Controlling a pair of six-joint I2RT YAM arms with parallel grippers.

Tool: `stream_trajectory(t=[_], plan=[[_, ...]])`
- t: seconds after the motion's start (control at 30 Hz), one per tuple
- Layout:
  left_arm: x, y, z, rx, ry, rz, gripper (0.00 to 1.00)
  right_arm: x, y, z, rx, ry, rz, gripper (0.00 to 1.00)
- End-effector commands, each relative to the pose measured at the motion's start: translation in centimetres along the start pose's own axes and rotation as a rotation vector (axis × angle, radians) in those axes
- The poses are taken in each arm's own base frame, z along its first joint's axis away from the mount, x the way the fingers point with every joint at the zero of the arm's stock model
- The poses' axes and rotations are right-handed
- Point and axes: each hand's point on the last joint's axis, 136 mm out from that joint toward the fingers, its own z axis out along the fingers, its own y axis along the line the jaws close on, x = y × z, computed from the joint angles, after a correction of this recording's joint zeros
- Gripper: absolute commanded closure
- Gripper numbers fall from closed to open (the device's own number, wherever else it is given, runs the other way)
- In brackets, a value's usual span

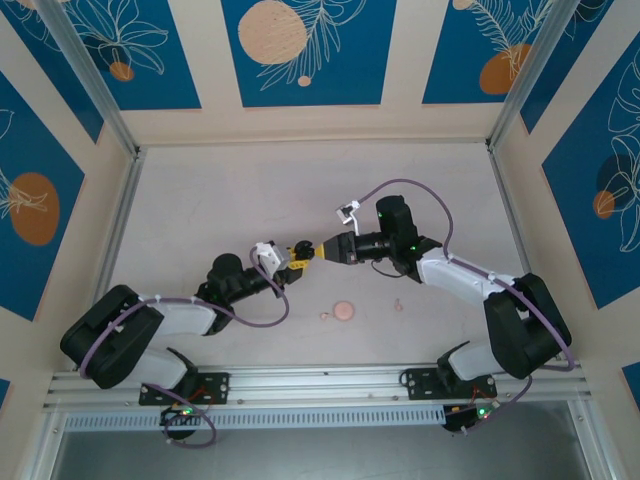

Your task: Insert wireless bluetooth earbuds into charging case

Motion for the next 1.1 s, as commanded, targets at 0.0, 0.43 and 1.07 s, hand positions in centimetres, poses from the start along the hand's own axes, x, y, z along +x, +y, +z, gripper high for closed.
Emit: stream_trajectory(t=[0.0, 0.43, 1.07], plan=[[-1.0, -0.5, -0.1, 0.015, -0.029, 0.038, 0.92, -0.3, 1.5, 0.3, -0.048, 0.021, -0.024, 0.81], [-1.1, -0.5, -0.1, 0.016, -0.029, 0.038, 0.92, 0.0, 1.3, 1.0, -0.057, 0.047, -0.015, 0.81], [-1.1, -0.6, -0.2, 0.020, -0.025, 0.040, 0.92, -0.1, 1.6, 1.6, -0.069, 0.064, -0.029, 0.84]])
